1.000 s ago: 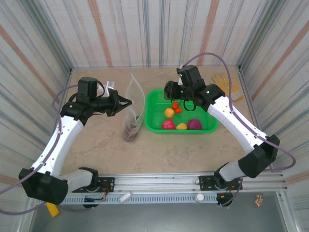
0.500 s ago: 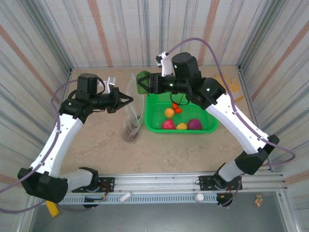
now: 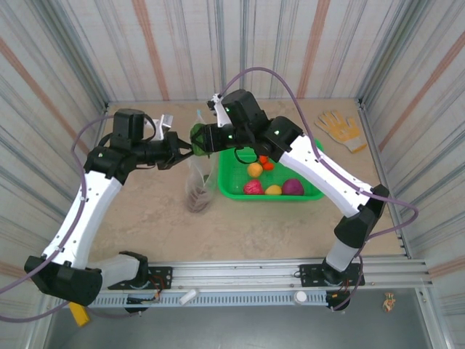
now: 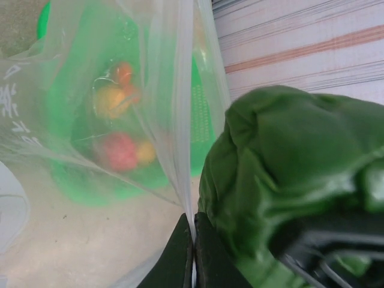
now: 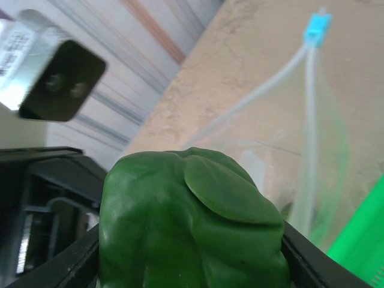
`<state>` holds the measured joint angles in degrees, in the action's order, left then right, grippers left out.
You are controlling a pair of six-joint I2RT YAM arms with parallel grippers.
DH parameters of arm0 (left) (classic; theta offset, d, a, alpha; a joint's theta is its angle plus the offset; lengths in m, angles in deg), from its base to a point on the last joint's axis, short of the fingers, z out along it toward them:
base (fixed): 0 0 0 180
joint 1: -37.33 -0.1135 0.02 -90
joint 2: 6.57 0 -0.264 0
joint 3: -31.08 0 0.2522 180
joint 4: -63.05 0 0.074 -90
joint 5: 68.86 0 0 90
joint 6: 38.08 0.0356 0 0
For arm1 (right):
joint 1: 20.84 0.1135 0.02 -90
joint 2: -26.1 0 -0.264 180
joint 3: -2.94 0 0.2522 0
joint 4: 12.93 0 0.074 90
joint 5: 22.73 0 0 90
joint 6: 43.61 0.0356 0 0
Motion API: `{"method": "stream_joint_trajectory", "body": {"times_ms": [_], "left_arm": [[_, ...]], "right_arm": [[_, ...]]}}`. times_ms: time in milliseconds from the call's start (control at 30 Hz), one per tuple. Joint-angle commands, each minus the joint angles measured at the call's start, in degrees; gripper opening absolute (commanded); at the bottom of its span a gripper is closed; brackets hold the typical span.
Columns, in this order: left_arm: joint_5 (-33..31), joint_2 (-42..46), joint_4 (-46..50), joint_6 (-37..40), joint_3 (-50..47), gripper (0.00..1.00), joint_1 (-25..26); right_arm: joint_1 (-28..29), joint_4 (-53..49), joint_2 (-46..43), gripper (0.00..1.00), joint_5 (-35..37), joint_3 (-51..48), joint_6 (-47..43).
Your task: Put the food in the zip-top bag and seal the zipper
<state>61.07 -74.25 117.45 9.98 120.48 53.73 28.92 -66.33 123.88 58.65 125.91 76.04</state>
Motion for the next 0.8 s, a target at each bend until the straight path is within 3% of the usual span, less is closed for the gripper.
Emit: {"method": "stream_joint_trajectory", "body": {"times_ms": [0,267,400,500,767], "left_arm": [[1.2,1.7,-0.7,1.6,1.2,0.00,-0.1],[1.3,2.1,-2.7,-0.3,0.4,0.00,-1.6],[2.4,1.7,-3.4,-1.1,0.8,0.00,-1.6],[2.5,1.9,-3.6,-1.2,0.8,0.00,-1.6],[1.6,2.6,-3.4,-1.1,-0.3,0.00,-1.6]], "right_arm": [[0.8,-4.3,-0.2,0.56,7.2,-3.9,-1.3],[1.7,-6.2,-0.2,0.60,8.4,-4.2,-1.8],[1.8,-7.3,0.5,0.81,9.0,-2.3,-2.3],[1.9,-8.2,1.2,0.88,8.4,0.4,-2.8],[1.9,-8.4,-0.1,0.89,8.4,0.9,-3.7]]}}
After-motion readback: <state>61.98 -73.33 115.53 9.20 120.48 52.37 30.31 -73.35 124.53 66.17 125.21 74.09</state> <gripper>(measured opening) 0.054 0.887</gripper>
